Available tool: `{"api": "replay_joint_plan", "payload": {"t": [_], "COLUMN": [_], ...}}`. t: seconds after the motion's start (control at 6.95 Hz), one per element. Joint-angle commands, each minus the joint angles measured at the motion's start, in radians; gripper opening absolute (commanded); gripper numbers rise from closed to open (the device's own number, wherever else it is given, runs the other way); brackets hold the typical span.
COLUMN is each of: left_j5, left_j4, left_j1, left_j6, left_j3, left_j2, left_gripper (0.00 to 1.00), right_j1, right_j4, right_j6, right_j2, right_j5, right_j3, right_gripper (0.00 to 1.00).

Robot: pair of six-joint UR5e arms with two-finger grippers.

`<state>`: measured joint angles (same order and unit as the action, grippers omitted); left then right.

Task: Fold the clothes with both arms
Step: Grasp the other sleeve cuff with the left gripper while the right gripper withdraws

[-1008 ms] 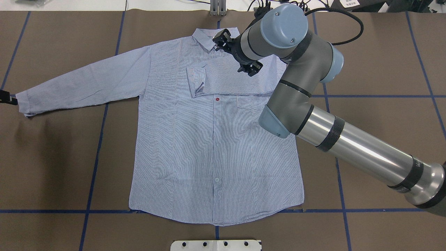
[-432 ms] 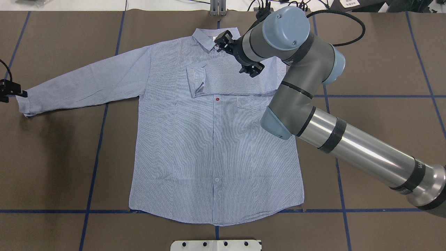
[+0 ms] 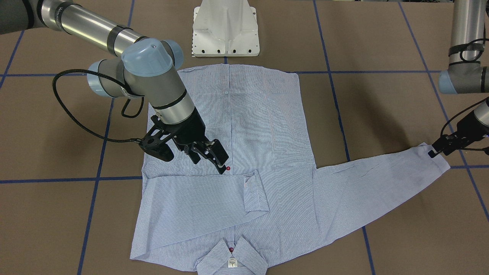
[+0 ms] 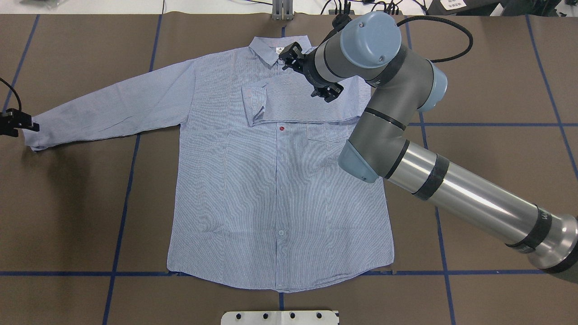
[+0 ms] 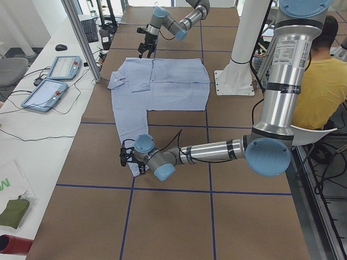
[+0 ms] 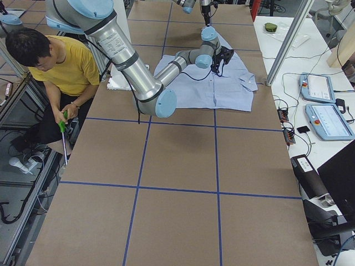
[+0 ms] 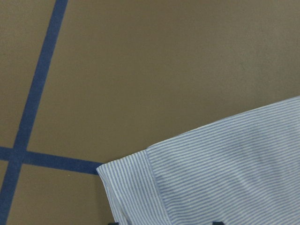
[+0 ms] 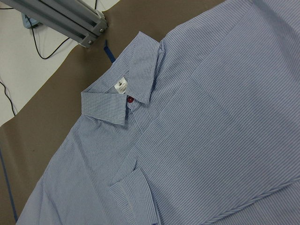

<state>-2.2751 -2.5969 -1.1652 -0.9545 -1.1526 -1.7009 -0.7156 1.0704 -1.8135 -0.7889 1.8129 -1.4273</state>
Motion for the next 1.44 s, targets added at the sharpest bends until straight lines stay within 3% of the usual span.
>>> {"api": "replay_joint_plan", "payload": {"t": [0.0,0.14,0.29,0.58,0.86,1.01,1.15,1.3], "left_j5": [0.000,0.000,0.000,-0.010,0.002,0.005,0.008,0.060], "left_j4": [-0.012,-0.015,-0.012,0.006,0.139,0.220,0.251,0.273], "left_j1": [0.015,0.016,0.016,0.016,0.016,0.028,0.066,0.138], "left_j6": [-0.009,-0.033,-0.035,-0.023,-0.036,-0.038,-0.062,-0.223], "left_j3": [0.011,0.010,0.011,-0.028,-0.079,-0.103,-0.174,-0.217], "left_j2": [0.000,0.000,-0.019,-0.060,-0.226,-0.306,-0.321,-0.374], "left_gripper": [0.50,0.09,0.00,0.00,0.00,0.00,0.00,0.00], "right_j1": [0.002,0.002,0.002,0.002,-0.005,-0.005,-0.043,-0.085], "right_j4": [-0.001,-0.003,-0.003,-0.004,-0.003,-0.004,-0.003,0.000], "right_j6": [-0.003,-0.007,-0.010,-0.010,-0.007,0.002,0.002,0.019], "right_j2": [0.002,0.004,0.000,-0.001,-0.006,-0.053,-0.081,-0.164], "right_j5": [-0.003,-0.003,-0.003,-0.003,-0.001,-0.001,0.005,0.016], "right_j3": [0.001,-0.005,-0.015,-0.015,-0.031,-0.068,-0.093,-0.160], "right_gripper": [0.99,0.99,0.99,1.00,0.99,0.99,1.00,1.00]}}
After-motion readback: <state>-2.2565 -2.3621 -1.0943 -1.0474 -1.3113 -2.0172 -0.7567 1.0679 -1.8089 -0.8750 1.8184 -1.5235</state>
